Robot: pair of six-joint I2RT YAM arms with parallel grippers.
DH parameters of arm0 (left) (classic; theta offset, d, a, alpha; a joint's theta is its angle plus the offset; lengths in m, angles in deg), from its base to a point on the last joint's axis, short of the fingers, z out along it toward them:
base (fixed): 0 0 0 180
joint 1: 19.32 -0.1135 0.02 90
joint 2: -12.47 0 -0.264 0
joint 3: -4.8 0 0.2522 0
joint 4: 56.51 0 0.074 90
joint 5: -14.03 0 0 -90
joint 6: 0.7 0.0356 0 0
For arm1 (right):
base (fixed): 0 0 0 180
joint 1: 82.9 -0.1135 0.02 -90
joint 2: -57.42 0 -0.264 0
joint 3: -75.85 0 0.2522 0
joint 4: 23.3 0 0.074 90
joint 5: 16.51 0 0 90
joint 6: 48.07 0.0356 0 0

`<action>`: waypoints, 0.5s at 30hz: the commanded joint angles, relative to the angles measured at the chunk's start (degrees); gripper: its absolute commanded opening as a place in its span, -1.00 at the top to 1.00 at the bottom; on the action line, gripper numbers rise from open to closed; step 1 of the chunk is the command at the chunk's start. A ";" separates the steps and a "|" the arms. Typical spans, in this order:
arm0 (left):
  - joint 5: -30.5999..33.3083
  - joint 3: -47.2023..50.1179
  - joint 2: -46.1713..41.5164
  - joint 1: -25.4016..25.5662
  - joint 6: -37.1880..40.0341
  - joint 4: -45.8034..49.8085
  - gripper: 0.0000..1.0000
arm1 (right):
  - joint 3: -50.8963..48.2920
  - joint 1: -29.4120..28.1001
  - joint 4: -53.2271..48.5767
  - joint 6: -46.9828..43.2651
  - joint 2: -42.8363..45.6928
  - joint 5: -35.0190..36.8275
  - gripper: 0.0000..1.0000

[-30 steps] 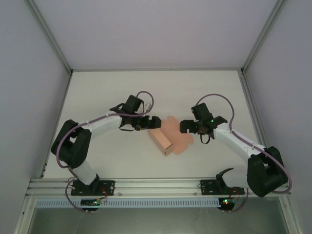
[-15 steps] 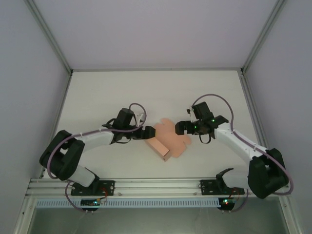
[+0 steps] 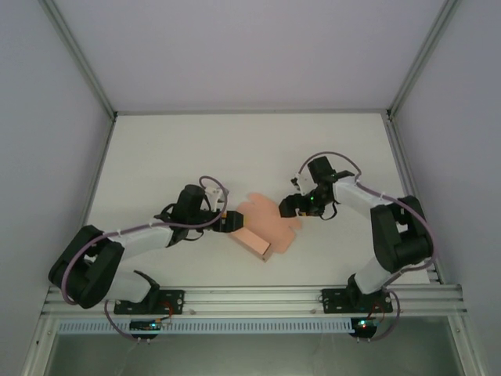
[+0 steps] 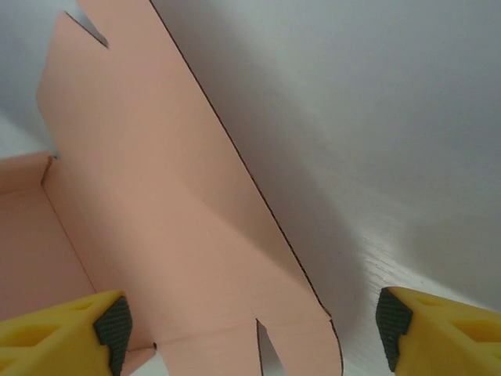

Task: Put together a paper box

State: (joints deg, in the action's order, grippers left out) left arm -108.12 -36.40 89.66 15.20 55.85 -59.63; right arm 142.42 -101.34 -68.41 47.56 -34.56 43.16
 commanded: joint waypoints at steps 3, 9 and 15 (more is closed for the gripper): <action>0.05 0.91 -1.04 0.46 2.67 -1.18 -0.60 | 2.41 0.51 -1.69 -3.48 -3.90 -5.45 -0.52; -0.36 0.63 -0.72 0.59 3.31 -1.40 -0.61 | 3.45 -0.10 0.15 -4.00 -6.45 -9.62 0.18; 1.03 -1.28 -3.26 0.46 4.10 0.10 -0.74 | 4.76 -0.38 -1.51 -7.47 -2.60 -9.25 0.84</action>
State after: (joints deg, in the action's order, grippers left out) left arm -107.68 -36.16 88.83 15.31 58.28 -60.31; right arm 144.98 -101.47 -68.30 42.77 -40.14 35.71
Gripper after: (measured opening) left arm 0.853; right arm 0.102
